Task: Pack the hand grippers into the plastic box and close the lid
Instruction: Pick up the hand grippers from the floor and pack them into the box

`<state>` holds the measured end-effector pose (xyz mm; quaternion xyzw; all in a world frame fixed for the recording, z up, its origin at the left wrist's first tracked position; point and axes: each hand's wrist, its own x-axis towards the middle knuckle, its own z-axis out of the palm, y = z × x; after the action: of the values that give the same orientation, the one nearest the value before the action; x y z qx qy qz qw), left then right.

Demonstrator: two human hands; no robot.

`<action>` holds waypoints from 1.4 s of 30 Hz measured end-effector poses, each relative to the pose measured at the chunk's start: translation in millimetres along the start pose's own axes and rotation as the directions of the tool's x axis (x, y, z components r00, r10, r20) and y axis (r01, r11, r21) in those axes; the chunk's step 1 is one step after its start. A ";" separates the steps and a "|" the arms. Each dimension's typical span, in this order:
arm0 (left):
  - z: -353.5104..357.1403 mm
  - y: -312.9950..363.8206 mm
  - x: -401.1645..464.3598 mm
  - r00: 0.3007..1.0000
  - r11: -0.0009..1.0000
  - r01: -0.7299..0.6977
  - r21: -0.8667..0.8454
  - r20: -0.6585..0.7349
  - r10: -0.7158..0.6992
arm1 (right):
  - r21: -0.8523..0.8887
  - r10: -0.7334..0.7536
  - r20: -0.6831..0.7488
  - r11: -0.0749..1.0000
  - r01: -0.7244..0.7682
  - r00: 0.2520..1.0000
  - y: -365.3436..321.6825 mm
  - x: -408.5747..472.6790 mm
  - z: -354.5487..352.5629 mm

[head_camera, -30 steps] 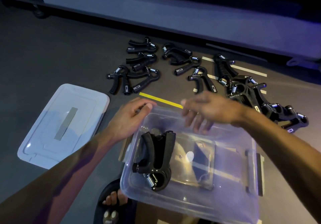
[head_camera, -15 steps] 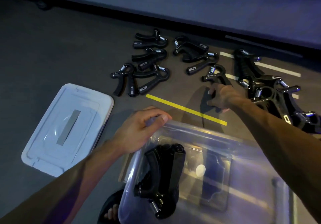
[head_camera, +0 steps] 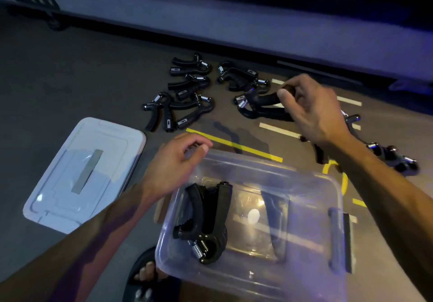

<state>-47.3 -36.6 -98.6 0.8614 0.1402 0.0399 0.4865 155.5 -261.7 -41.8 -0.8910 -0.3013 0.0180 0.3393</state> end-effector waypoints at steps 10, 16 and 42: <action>6.5 8.0 -30.7 0.997 0.985 -0.080 0.156 0.002 0.080 | -0.056 -0.071 0.501 0.992 0.114 0.863 -61.2 -60.4 -74.5; 12.9 6.0 -35.0 0.998 0.988 -0.057 0.146 -0.006 0.059 | -0.116 0.008 0.782 0.984 0.133 0.623 -28.9 -105.7 23.5; 15.8 -0.8 -34.3 0.998 0.991 -0.063 0.118 -0.016 0.065 | -0.426 0.299 0.700 0.904 0.043 0.649 25.0 -154.4 92.9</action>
<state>-77.1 -58.9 -105.2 0.8921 0.1194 0.0559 0.4321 20.4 -306.0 -155.3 -0.8722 -0.3457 0.3458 -0.0103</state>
